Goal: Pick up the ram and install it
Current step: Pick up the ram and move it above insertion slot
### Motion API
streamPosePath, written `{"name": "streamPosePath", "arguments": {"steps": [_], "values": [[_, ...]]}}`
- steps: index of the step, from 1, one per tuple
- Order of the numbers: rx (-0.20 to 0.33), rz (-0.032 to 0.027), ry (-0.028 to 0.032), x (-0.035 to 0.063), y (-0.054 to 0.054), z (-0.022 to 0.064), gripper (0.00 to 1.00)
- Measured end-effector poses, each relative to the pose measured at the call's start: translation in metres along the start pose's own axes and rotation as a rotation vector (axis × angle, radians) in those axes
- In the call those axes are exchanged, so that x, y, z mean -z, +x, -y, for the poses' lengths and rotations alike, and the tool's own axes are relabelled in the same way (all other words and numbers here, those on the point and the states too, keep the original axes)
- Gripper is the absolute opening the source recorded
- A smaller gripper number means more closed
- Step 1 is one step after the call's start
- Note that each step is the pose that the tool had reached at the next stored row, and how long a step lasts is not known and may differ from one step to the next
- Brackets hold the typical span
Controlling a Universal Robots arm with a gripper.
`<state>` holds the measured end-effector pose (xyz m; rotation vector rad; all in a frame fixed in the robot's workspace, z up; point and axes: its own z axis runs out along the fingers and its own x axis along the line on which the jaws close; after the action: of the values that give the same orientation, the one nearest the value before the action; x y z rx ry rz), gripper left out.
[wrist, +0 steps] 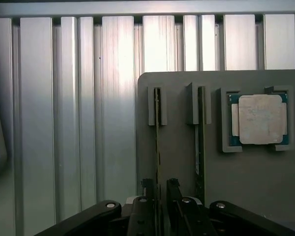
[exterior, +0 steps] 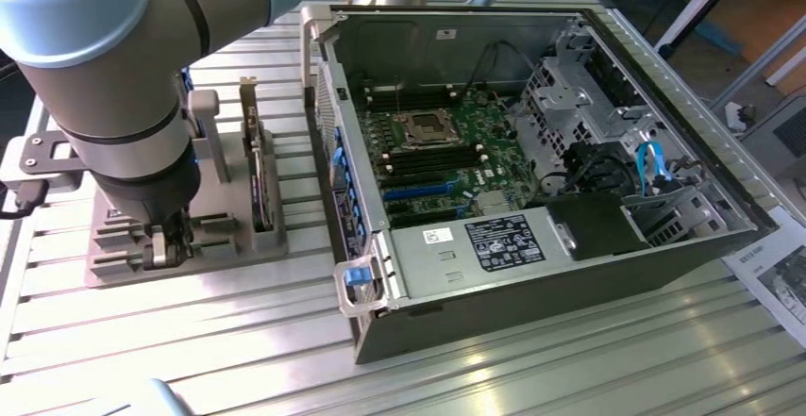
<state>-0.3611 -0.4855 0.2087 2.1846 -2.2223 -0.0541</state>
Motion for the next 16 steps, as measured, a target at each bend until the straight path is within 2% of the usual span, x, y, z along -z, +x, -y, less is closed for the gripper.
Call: {"name": "streamPosePath", "arguments": {"steps": [16], "values": [[0.0, 0.0, -0.0001, 0.0009, -0.0002, 0.002, 0.23]]}}
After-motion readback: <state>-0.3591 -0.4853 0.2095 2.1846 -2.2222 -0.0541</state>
